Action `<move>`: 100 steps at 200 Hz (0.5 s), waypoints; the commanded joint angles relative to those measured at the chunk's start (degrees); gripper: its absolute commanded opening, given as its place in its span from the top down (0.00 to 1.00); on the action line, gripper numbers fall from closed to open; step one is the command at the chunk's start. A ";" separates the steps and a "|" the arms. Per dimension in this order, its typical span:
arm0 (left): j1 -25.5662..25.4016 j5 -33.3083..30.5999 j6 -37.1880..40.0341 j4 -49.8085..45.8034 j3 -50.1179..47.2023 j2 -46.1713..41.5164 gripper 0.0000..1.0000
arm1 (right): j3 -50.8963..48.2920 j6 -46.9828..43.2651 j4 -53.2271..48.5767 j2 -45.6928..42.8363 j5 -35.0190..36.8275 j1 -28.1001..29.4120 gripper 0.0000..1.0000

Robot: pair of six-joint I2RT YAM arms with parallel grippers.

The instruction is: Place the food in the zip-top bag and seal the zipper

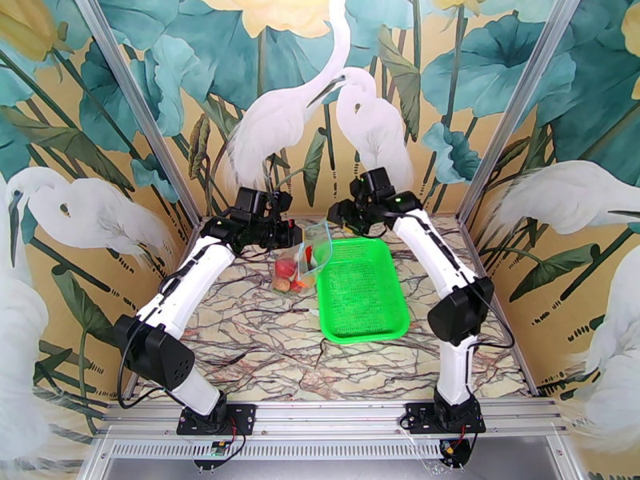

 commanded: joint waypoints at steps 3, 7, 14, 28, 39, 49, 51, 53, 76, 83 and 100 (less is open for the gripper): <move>0.38 1.89 0.89 -1.86 1.79 0.31 1.00 | -0.58 3.95 5.85 1.40 1.86 0.75 0.44; 0.36 2.02 1.01 -1.90 1.87 0.47 1.00 | -0.62 4.21 6.27 1.55 2.04 0.88 0.44; 0.36 2.15 0.98 -1.98 1.91 0.58 1.00 | -0.44 4.51 6.67 2.00 1.97 1.06 0.44; 0.33 2.42 1.11 -2.16 1.95 0.84 1.00 | 0.78 4.92 6.31 3.17 2.32 1.32 0.47; 0.32 2.52 1.14 -2.25 2.01 0.92 1.00 | 1.91 4.95 5.29 4.17 2.87 1.47 0.49; 0.30 2.60 1.24 -2.34 2.03 0.99 1.00 | 2.21 4.93 5.09 4.75 3.02 1.54 0.51; 0.36 2.60 1.24 -2.34 2.02 0.96 1.00 | 2.29 4.88 5.07 4.88 3.06 1.51 0.52; 0.34 2.53 1.26 -2.30 2.02 0.89 1.00 | 2.38 4.98 5.02 4.98 3.10 1.55 0.52; 0.34 2.59 1.49 -2.59 2.10 1.01 1.00 | 2.15 5.16 5.41 5.59 2.77 1.67 0.61; 0.30 2.60 1.55 -2.73 2.04 1.02 1.00 | 2.24 5.21 5.64 5.68 2.78 1.75 0.66; 0.33 2.80 1.85 -3.03 1.92 1.19 1.00 | 2.46 5.29 6.48 5.64 2.55 2.12 0.81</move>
